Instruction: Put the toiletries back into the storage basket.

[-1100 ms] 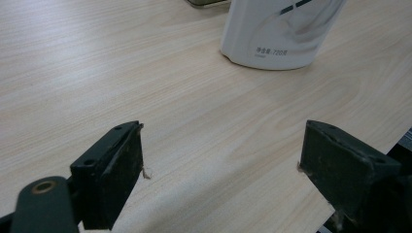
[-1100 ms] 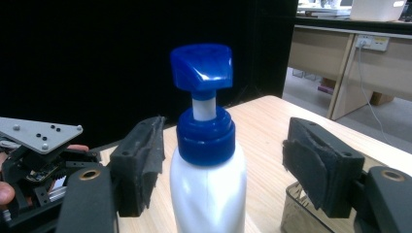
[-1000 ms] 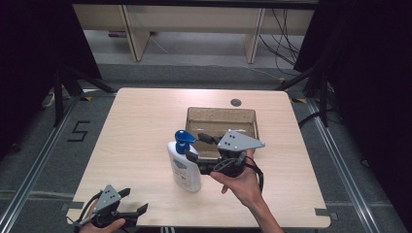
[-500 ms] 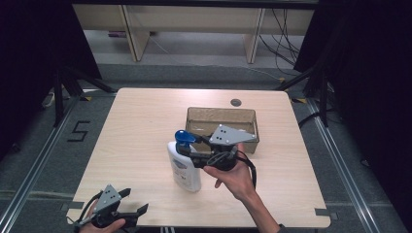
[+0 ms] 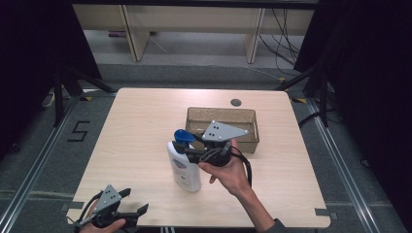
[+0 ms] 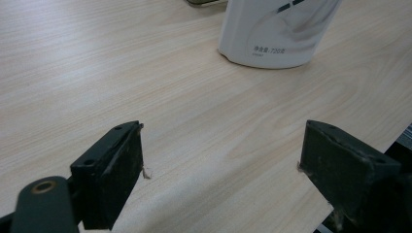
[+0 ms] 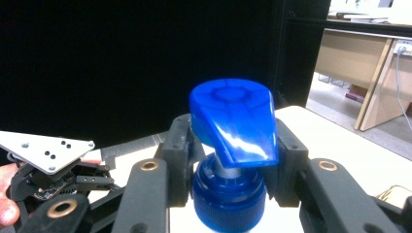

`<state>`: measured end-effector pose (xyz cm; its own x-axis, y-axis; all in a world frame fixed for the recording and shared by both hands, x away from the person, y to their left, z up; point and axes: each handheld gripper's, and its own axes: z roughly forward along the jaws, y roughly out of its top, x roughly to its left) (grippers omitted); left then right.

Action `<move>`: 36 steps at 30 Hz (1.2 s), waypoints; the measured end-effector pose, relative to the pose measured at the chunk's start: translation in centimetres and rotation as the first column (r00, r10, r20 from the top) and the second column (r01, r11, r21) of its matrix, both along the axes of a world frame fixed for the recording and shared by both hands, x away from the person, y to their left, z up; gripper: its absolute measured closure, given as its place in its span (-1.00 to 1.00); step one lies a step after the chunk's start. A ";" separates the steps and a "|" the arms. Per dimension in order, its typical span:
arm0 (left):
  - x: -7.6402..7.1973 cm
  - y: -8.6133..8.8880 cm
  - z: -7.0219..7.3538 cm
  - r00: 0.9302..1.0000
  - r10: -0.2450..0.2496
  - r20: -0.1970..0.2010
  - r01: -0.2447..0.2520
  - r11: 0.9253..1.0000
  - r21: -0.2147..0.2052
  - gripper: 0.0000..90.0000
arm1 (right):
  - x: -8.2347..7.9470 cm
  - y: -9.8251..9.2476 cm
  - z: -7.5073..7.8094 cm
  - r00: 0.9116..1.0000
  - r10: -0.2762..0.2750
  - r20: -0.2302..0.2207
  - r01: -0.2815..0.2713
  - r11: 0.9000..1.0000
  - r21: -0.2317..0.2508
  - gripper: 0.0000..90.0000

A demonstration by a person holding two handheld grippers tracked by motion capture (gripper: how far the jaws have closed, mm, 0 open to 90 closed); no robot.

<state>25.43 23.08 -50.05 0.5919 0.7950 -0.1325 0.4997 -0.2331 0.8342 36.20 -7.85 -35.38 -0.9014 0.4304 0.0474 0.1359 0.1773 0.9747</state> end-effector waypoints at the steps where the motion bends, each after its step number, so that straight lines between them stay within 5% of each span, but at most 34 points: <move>1: 0.0 0.0 0.0 1.000 0.000 0.000 0.000 1.000 0.000 -0.67 | 0.0 0.0 0.0 1.000 0.000 0.000 0.000 1.000 0.000 0.35; 17: 0.0 0.1 0.0 1.000 0.004 0.001 -0.004 1.000 -0.003 -0.67 | 0.2 -0.5 0.7 0.999 -0.031 0.013 0.031 0.999 0.033 0.36; 32: 0.0 0.0 0.0 1.000 0.007 0.000 -0.007 1.000 -0.012 -0.67 | 0.5 -2.6 3.9 0.999 -0.050 0.016 0.049 0.997 0.059 0.36; 34: 0.1 0.1 0.0 1.000 0.001 0.000 -0.001 1.000 -0.003 -0.67 | 0.8 -3.1 4.2 0.997 -0.063 0.044 0.061 0.997 0.055 0.36; 36: 0.1 0.0 -0.1 1.000 0.006 -0.002 -0.006 1.000 -0.009 -0.67 | 0.9 -3.8 4.7 0.997 -0.080 0.016 0.079 0.994 0.069 0.36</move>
<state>25.50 23.10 -50.13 0.5869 0.7973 -0.1408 0.5025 -0.2224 0.8355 37.06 -11.67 -30.68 -0.8656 0.4968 0.0627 0.1284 0.0993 0.9867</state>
